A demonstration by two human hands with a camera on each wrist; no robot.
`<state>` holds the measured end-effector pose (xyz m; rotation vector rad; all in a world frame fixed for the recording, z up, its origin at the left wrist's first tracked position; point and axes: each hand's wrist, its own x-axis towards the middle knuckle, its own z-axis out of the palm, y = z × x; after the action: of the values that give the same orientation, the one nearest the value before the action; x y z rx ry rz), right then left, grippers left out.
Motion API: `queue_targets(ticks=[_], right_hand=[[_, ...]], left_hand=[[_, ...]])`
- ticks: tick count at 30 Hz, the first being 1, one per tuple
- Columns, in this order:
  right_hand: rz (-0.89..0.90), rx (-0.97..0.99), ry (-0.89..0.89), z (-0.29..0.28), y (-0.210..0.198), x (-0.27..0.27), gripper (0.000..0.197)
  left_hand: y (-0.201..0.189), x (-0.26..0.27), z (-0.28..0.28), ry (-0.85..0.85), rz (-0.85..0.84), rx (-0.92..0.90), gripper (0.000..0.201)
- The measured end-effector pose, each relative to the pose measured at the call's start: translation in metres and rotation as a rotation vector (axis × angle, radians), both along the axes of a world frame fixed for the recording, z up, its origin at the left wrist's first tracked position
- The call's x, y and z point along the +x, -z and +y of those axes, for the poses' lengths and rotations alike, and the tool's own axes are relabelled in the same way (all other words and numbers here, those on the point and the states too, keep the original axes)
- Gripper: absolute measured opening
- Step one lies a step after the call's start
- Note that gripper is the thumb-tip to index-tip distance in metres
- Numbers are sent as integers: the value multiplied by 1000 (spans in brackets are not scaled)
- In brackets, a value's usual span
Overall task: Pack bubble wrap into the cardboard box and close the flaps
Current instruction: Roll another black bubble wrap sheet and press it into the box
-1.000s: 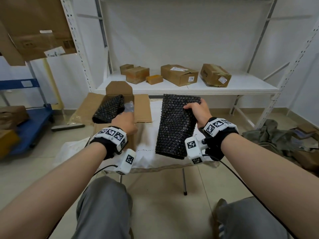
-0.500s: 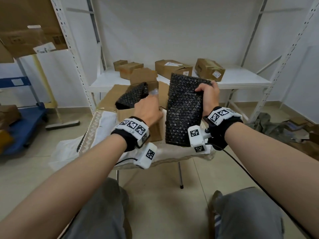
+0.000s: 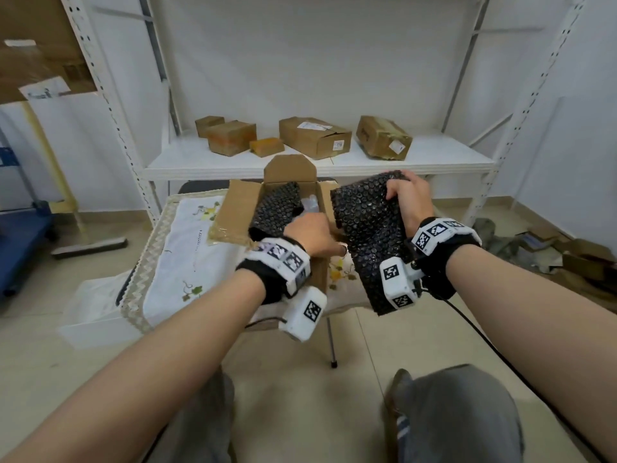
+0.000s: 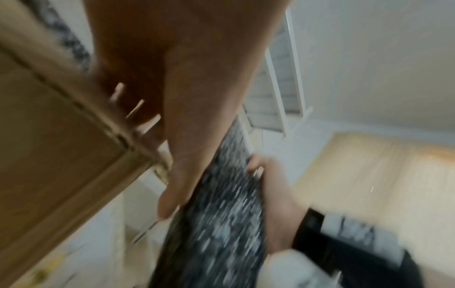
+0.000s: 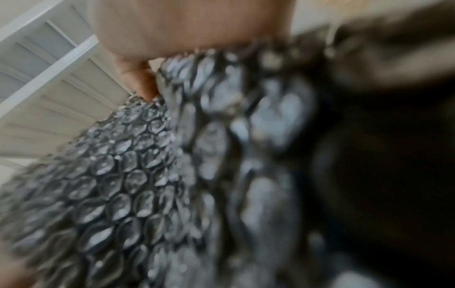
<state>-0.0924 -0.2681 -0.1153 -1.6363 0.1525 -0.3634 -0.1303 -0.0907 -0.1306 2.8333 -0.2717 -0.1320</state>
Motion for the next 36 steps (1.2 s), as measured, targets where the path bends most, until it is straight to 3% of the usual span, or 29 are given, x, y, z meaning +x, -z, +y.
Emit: queue_targets(ticks=[2, 5, 7, 10, 14, 18, 24, 27, 32, 36], right_hand=[[-3, 5, -53, 3, -8, 0, 54], [23, 6, -75, 4, -16, 6, 53], [67, -71, -118, 5, -17, 19, 36], [139, -281, -231, 17, -27, 14, 11], [111, -434, -279, 27, -35, 15, 25], [98, -321, -301, 35, -52, 19, 22], [121, -59, -245, 29, -66, 39, 4], [95, -16, -194, 28, -66, 45, 4], [85, -223, -121, 37, -65, 37, 19], [68, -445, -77, 39, -61, 31, 11]], left_hand=[[-21, 10, 16, 66, 119, 13, 52], [-55, 28, 47, 136, 76, 26, 38], [-67, 45, 66, 162, 0, 83, 29], [-69, 67, 81, 206, 55, 286, 47], [-59, 83, 79, 246, 154, 443, 74], [-47, 88, 68, 286, 180, 516, 90], [-27, 96, 69, 270, 178, 434, 96], [-24, 98, 69, 260, 175, 409, 96], [-22, 100, 69, 257, 184, 409, 95], [-22, 96, 67, 268, 177, 413, 95]])
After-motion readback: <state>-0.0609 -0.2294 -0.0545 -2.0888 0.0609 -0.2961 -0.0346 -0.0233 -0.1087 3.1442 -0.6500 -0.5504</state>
